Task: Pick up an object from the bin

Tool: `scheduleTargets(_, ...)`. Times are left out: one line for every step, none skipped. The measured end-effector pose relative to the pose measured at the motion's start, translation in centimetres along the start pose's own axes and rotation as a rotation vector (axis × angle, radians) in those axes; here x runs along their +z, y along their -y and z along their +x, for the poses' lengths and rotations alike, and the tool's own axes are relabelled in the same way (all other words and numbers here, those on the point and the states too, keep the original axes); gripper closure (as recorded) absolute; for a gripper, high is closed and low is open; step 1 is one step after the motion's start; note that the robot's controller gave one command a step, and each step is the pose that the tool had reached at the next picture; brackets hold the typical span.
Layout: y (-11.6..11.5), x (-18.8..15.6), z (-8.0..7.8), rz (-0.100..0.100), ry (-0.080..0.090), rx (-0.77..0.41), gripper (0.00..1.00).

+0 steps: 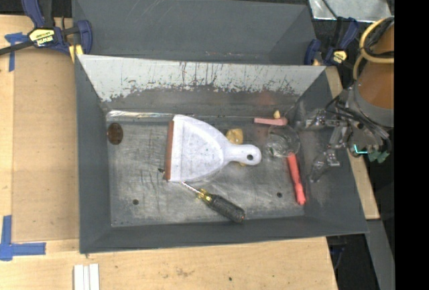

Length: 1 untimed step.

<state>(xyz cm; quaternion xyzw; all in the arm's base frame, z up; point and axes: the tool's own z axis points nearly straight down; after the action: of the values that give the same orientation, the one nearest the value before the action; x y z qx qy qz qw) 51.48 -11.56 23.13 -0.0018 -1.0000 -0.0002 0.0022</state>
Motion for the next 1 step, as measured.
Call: scheduleTargets(-0.04, -0.41, -0.16, 0.002, 0.008, -0.003, 0.0)
